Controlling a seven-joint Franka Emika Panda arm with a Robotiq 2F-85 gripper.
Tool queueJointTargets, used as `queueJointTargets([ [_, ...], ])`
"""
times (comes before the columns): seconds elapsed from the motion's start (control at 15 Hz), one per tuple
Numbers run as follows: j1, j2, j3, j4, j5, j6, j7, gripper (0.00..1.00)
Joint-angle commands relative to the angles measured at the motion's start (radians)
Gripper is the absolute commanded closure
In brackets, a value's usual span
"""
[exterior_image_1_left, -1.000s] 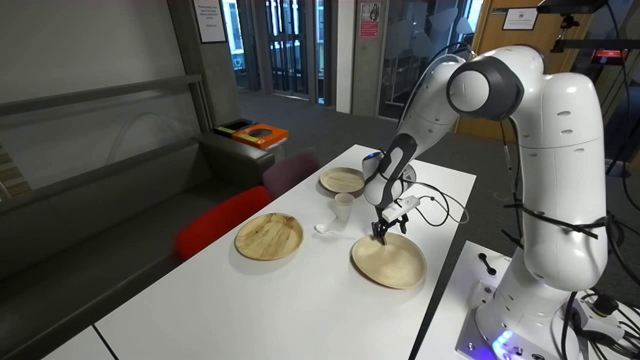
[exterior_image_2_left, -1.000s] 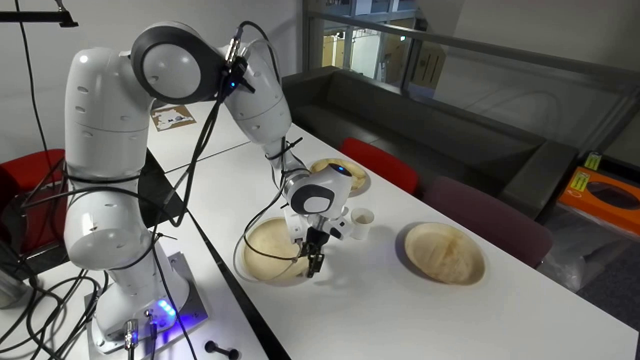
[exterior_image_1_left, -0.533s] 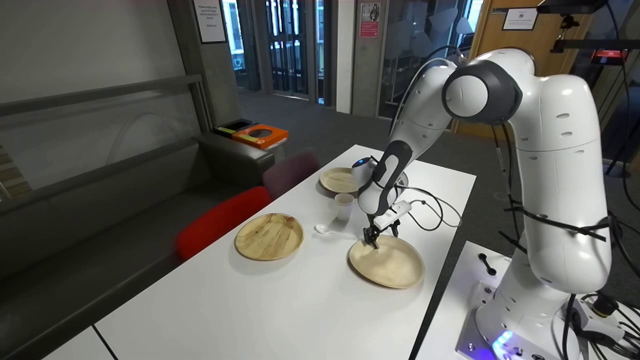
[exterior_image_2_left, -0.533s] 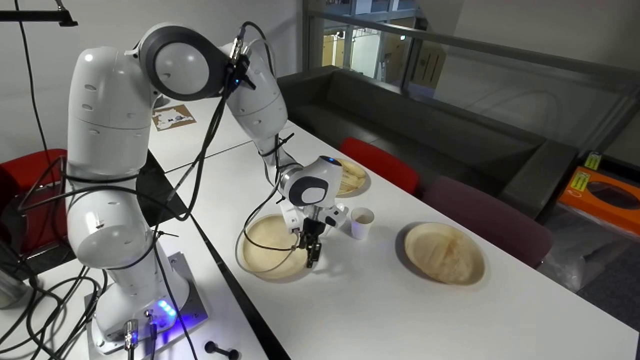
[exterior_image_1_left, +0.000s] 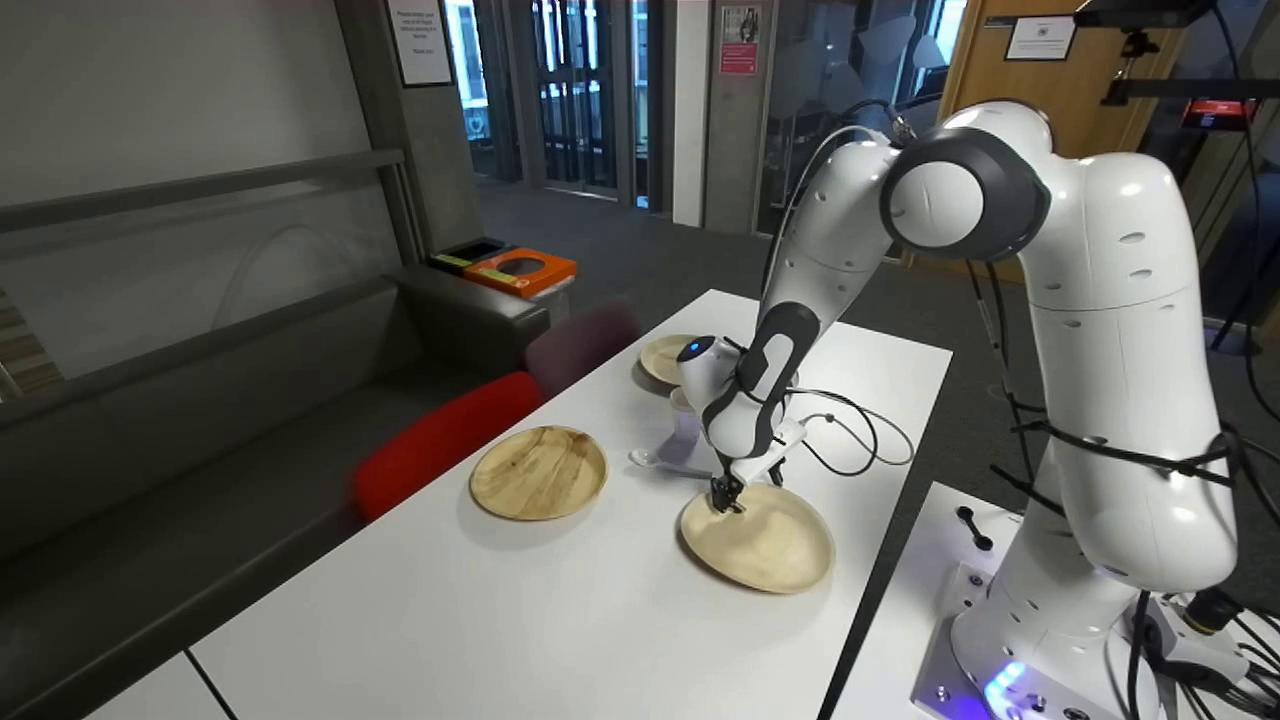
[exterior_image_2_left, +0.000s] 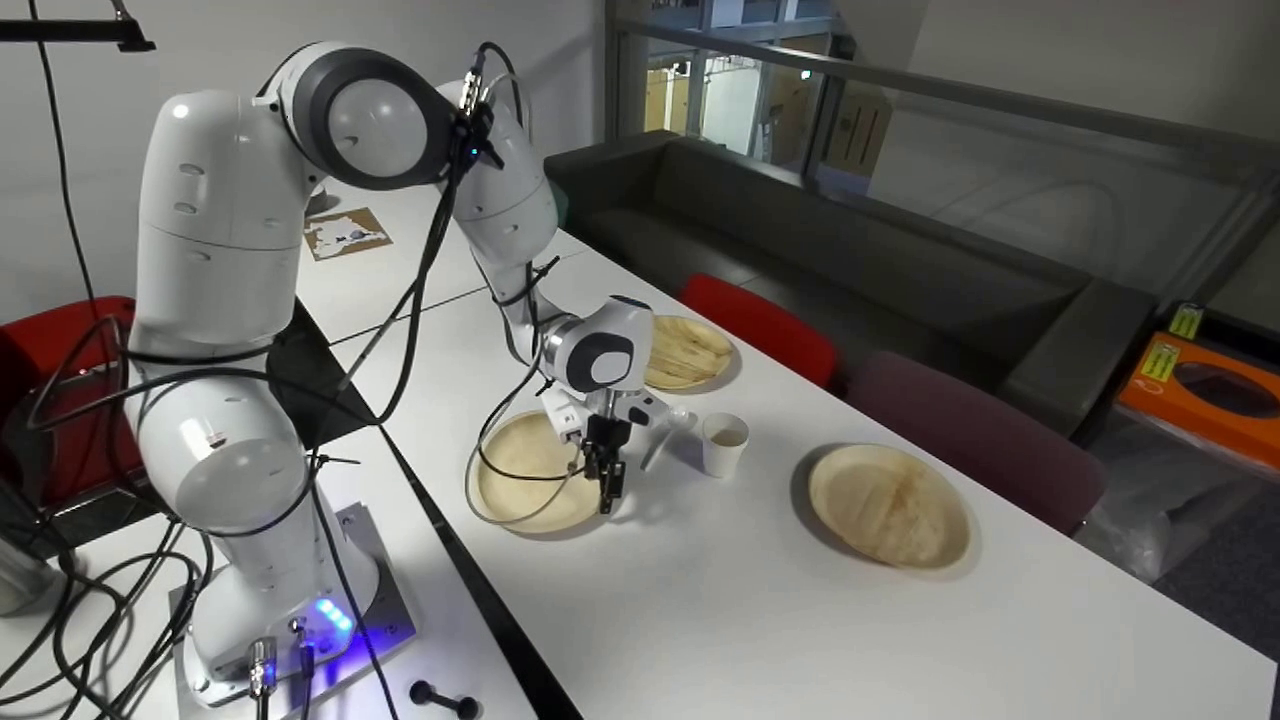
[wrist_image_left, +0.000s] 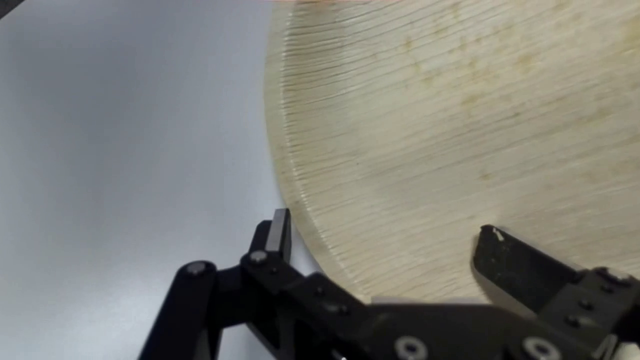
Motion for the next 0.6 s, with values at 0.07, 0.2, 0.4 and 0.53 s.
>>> queueJointTargets([
  [0.07,0.059,-0.009,0.005,-0.04,-0.052,0.029,0.085,0.0],
  [0.2,0.082,-0.01,0.008,-0.05,-0.068,0.036,0.109,0.0],
  [0.4,0.108,-0.015,0.012,-0.065,-0.094,0.04,0.141,0.0],
  [0.53,0.123,-0.017,0.014,-0.075,-0.113,0.047,0.16,0.0],
])
